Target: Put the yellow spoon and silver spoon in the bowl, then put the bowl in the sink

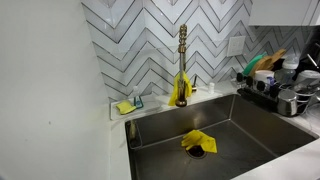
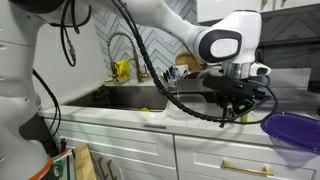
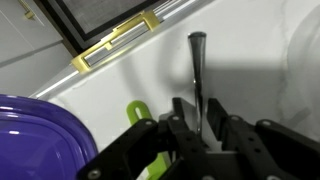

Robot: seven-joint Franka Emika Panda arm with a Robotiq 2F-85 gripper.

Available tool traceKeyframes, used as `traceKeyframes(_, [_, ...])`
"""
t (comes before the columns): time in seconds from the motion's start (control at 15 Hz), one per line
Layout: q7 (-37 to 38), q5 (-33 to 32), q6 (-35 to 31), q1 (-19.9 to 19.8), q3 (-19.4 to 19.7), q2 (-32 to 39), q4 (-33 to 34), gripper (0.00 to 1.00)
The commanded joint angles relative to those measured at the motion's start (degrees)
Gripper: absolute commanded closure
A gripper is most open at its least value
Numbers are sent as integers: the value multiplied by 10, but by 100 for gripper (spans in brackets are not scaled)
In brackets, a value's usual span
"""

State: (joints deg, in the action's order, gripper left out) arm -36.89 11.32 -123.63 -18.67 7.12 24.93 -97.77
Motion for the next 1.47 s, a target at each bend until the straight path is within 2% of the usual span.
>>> traceKeyframes(0.0, [0,-17,14,-7,-6,14,16,99])
traceKeyframes(0.4, [-4,-35,38,-5,-9,12,26,98])
traceKeyframes(0.73, [-11,-64,94,6,-14,-7,44,98])
traceKeyframes(1.07, [20,-128,132,34,-8,-50,32,98])
traceKeyframes(1.4, [84,-112,130,53,-15,-101,-4,98])
